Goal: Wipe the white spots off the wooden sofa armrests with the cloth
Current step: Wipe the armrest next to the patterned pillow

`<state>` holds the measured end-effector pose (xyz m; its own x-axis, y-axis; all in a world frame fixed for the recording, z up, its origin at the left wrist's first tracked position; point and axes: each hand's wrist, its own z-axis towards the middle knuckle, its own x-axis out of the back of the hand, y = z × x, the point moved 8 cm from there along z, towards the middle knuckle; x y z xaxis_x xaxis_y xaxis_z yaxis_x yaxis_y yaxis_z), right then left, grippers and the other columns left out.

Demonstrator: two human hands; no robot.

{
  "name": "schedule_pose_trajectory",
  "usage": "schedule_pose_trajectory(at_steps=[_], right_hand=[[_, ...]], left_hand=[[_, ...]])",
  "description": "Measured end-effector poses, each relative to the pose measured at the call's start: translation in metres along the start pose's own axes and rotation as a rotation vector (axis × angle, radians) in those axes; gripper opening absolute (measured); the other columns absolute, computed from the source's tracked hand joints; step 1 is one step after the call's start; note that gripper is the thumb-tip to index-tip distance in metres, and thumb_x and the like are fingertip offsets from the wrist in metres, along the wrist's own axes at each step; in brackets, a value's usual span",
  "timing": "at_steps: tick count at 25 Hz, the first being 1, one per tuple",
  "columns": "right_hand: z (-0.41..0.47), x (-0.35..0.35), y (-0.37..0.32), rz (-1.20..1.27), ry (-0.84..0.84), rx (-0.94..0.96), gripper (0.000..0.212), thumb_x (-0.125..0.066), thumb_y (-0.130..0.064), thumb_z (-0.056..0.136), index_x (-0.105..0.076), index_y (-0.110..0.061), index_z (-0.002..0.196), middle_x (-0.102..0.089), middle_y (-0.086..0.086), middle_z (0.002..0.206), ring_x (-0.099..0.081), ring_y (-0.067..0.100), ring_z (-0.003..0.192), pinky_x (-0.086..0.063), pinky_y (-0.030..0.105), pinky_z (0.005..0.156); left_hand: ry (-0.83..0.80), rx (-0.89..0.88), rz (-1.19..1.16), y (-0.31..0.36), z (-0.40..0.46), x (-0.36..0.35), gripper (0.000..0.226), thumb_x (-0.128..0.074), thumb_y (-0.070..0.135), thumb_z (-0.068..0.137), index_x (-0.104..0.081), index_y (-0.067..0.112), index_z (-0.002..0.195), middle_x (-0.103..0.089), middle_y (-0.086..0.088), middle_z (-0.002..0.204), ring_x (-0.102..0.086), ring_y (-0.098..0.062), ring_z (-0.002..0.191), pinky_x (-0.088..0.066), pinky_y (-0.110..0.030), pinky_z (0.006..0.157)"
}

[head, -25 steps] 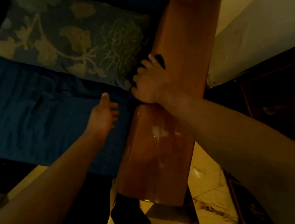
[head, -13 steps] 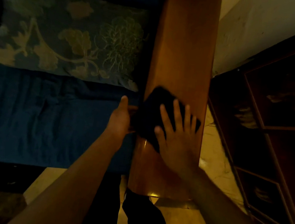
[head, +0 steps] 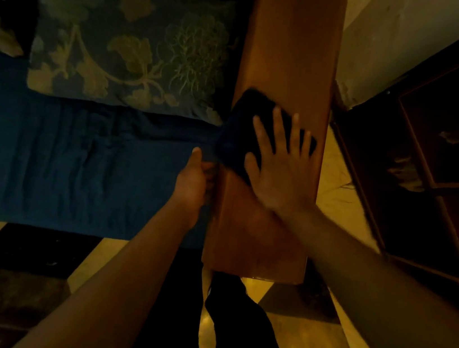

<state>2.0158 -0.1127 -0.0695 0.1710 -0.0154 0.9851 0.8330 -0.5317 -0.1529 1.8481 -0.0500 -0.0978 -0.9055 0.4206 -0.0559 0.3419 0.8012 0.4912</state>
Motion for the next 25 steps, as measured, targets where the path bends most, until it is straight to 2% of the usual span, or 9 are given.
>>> schedule_pose_trajectory(at_steps=[4,7,9,11,13,15,18,21,25], right_hand=[[-0.168,-0.010,-0.005,0.042,-0.068,0.150,0.067,-0.035,-0.055,0.104,-0.020,-0.030,0.164,-0.007,0.007,0.174,-0.001,0.039,0.159,-0.017,0.066,0.122],[-0.187,-0.008,0.019,0.130,-0.131,0.073,0.075,-0.042,-0.054,0.098,-0.018,-0.028,0.164,0.000,0.008,0.174,0.004,0.040,0.159,-0.023,0.066,0.120],[-0.157,-0.006,0.020,0.177,-0.127,-0.139,0.081,-0.042,-0.058,0.096,-0.015,-0.024,0.165,0.003,0.014,0.173,0.004,0.047,0.157,-0.020,0.066,0.122],[-0.121,-0.005,0.026,0.267,-0.125,-0.440,0.091,-0.040,-0.074,0.093,-0.012,-0.025,0.164,-0.002,0.020,0.171,-0.013,0.052,0.153,-0.027,0.064,0.119],[-0.100,-0.005,0.037,0.464,-0.055,-0.626,0.096,-0.048,-0.085,0.082,-0.021,-0.032,0.157,-0.025,0.017,0.163,-0.044,0.045,0.136,-0.051,0.057,0.099],[-0.105,0.000,0.052,0.665,0.077,-0.712,0.090,-0.058,-0.085,0.077,-0.030,-0.037,0.149,-0.046,0.009,0.149,-0.059,0.027,0.116,-0.053,0.040,0.078],[-0.157,-0.023,0.068,0.887,0.034,-0.953,0.080,-0.057,-0.077,0.086,-0.046,-0.021,0.141,-0.065,0.013,0.127,-0.064,0.031,0.110,-0.048,0.037,0.078],[-0.219,-0.045,0.059,1.064,0.081,-1.338,0.083,-0.055,-0.076,0.088,-0.058,-0.004,0.129,-0.065,0.015,0.121,-0.063,0.034,0.112,-0.048,0.040,0.084],[-0.245,-0.067,0.004,1.576,0.597,-1.722,0.077,-0.077,-0.060,0.082,-0.059,-0.011,0.139,-0.067,0.009,0.132,-0.067,0.031,0.116,-0.056,0.049,0.099]], left_hand=[[0.068,-0.002,0.021,-0.028,-0.025,0.007,0.060,-0.030,0.054,0.107,-0.064,0.007,0.120,-0.069,-0.010,0.108,-0.066,-0.021,0.096,-0.050,-0.033,0.074],[0.085,0.002,0.038,-0.048,-0.039,0.010,0.057,-0.028,0.054,0.107,-0.067,0.013,0.115,-0.069,-0.003,0.100,-0.066,-0.017,0.093,-0.049,-0.032,0.070],[0.105,-0.005,0.046,-0.054,-0.044,0.017,0.054,-0.028,0.053,0.108,-0.068,0.018,0.101,-0.071,-0.003,0.097,-0.067,-0.018,0.090,-0.050,-0.032,0.069],[0.099,-0.007,0.075,-0.058,-0.046,0.022,0.053,-0.028,0.053,0.108,-0.069,0.020,0.097,-0.071,-0.006,0.101,-0.067,-0.021,0.094,-0.051,-0.036,0.075],[0.099,0.005,0.080,-0.063,-0.045,0.030,0.055,-0.029,0.054,0.107,-0.070,0.018,0.098,-0.071,-0.007,0.101,-0.067,-0.022,0.095,-0.051,-0.036,0.072],[0.082,0.032,0.069,-0.065,-0.043,0.034,0.058,-0.031,0.055,0.107,-0.069,0.012,0.102,-0.071,-0.010,0.104,-0.068,-0.025,0.094,-0.051,-0.036,0.070],[0.053,0.064,0.069,-0.069,-0.042,0.038,0.057,-0.032,0.055,0.106,-0.066,0.008,0.107,-0.070,-0.015,0.111,-0.068,-0.028,0.099,-0.056,-0.041,0.079],[0.037,0.046,0.129,-0.072,-0.044,0.040,0.059,-0.033,0.054,0.107,-0.066,0.007,0.116,-0.072,-0.015,0.113,-0.069,-0.030,0.101,-0.055,-0.045,0.088],[-0.010,-0.006,0.224,-0.077,-0.054,0.035,0.060,-0.030,0.059,0.103,-0.066,0.017,0.126,-0.071,-0.012,0.122,-0.067,-0.032,0.112,-0.053,-0.056,0.101]])
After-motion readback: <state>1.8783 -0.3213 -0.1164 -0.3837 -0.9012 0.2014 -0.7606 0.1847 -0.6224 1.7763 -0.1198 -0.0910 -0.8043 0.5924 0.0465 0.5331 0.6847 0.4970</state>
